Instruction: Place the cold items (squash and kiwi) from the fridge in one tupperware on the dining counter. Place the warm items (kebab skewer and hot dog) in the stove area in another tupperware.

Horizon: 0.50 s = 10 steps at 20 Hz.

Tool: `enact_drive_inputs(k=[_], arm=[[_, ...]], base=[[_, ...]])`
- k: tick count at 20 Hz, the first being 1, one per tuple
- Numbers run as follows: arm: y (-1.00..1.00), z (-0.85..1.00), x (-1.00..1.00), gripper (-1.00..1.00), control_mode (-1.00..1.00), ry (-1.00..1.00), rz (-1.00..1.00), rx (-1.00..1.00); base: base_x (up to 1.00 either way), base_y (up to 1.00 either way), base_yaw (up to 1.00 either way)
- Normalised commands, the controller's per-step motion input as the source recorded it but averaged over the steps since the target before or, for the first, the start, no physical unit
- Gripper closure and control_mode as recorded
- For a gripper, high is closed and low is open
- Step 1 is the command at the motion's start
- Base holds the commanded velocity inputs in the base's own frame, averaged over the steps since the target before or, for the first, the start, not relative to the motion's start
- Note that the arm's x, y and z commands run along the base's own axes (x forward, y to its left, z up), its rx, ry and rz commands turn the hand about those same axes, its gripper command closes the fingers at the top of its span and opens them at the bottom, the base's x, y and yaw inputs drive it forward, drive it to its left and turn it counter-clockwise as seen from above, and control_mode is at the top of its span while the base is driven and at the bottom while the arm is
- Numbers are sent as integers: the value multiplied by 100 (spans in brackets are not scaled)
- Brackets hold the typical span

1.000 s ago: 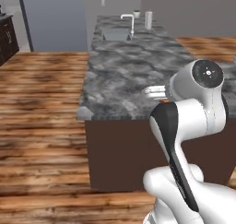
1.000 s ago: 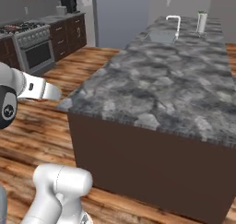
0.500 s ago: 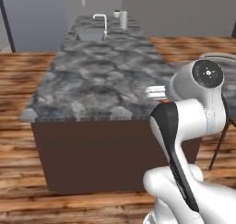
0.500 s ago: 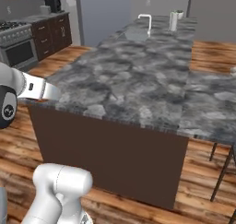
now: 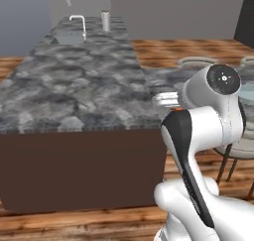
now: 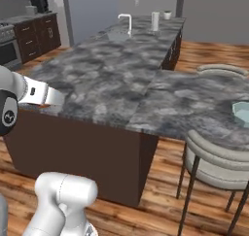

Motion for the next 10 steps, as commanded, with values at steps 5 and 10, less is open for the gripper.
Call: enact_drive_inputs(k=[5,10], arm=[[0,0,0,100,100,0,0,0],[0,0,0,100,100,0,0,0]], base=[[-7,-100,-4],[-5,-100,-4]])
